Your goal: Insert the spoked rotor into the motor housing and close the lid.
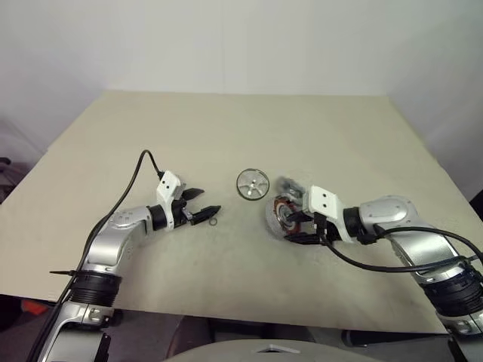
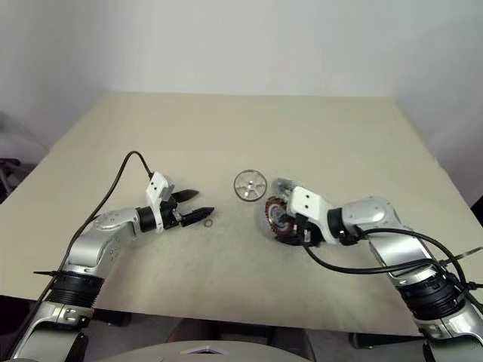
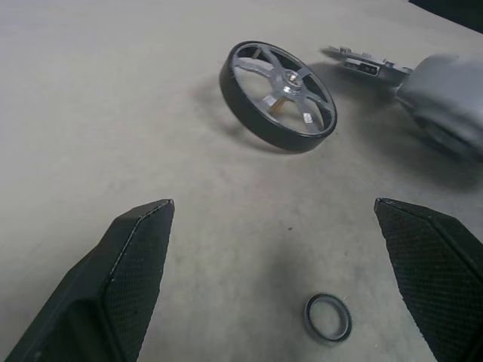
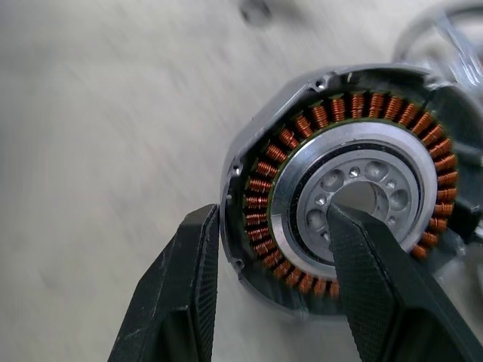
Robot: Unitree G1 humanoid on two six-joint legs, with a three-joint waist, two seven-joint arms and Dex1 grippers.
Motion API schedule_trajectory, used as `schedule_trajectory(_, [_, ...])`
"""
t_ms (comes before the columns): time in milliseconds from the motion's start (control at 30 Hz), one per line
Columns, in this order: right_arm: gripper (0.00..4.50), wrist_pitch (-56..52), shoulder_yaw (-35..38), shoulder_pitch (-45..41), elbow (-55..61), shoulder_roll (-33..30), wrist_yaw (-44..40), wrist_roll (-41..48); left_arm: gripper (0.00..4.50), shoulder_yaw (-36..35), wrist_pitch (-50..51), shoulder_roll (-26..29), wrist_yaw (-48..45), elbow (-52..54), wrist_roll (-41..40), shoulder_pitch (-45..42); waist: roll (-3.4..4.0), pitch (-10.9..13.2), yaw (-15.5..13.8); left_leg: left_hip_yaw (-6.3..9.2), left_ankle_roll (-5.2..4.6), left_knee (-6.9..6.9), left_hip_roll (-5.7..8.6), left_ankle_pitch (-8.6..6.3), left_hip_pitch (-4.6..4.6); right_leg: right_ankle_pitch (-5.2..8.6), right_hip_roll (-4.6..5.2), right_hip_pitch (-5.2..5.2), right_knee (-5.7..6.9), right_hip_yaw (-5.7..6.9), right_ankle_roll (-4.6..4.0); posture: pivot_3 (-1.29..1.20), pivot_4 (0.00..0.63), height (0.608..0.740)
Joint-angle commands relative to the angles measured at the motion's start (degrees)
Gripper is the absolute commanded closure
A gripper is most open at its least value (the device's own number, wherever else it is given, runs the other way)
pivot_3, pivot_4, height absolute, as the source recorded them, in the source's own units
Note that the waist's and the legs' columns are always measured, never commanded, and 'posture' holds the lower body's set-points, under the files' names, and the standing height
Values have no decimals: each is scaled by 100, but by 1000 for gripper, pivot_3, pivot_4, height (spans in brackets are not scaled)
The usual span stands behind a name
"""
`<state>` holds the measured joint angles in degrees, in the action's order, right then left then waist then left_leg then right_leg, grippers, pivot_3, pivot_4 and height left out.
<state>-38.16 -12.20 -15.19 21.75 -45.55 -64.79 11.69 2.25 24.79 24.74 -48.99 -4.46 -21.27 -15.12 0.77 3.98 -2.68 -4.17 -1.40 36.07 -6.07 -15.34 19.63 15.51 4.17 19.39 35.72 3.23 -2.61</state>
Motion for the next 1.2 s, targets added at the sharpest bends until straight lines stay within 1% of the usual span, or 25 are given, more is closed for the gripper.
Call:
schedule_trajectory(33, [2513, -316, -73, -132, 372, 59, 145, 184, 0, -114, -114, 36, 20, 122, -11, -69, 0, 0, -43, 1, 5, 2, 2, 3, 2, 0, 1, 1, -4, 2, 0, 0, 0, 740])
schedule_trajectory(267, [2513, -452, -327, -88, 525, 53, 234, 184, 0, -158, -105, 64, 53, 183, -38, -3, -1, 0, -42, 1, 8, -1, 4, 4, 11, 0, 4, 7, -10, 2, 1, 0, 0, 740])
schedule_trajectory(500, [2513, -180, -473, -127, 448, -26, 157, 91, 0, -165, -112, 53, 64, 183, -25, 5, -1, 0, -42, 1, 14, -1, 4, 7, 9, 0, 4, 5, -7, 2, 1, 0, 0, 740])
schedule_trajectory(600, [1733, -64, -508, -117, 427, -54, 160, 74, 0, -151, -118, 39, 70, 177, -17, -14, -1, 0, -40, 1, 15, -2, 4, 7, 9, 0, 4, 5, -7, 2, 1, 0, 0, 740])
schedule_trajectory(767, [38, 50, -308, -191, 546, -18, 202, 217, 0, -143, -123, 41, 65, 145, -9, -38, -1, 0, -39, 1, 16, -1, 4, 8, 8, -1, 4, 5, -6, 2, 2, 0, 0, 740])
schedule_trajectory(933, [38, -66, 115, -354, 639, 101, 227, 729, 0, -139, -124, 45, 42, 111, -10, -62, -1, 0, -35, 1, 18, -1, 4, 9, 7, -1, 4, 5, -2, 2, 2, 0, 0, 740])
schedule_trajectory(1067, [38, -134, 318, -525, 328, 388, 662, 768, 0, -107, -55, 125, -135, 139, -66, -74, -1, 0, -17, 2, 19, -1, 4, 10, 6, -1, 4, 5, -2, 2, 2, 0, 0, 740])
schedule_trajectory(1200, [38, -208, 416, -582, 138, 697, 1125, 742, 0, -71, -82, 423, -567, 121, -48, -20, -2, 1, -1, 2, 21, -2, 4, 11, 7, 0, 3, 8, -1, 2, 1, 0, 0, 740])
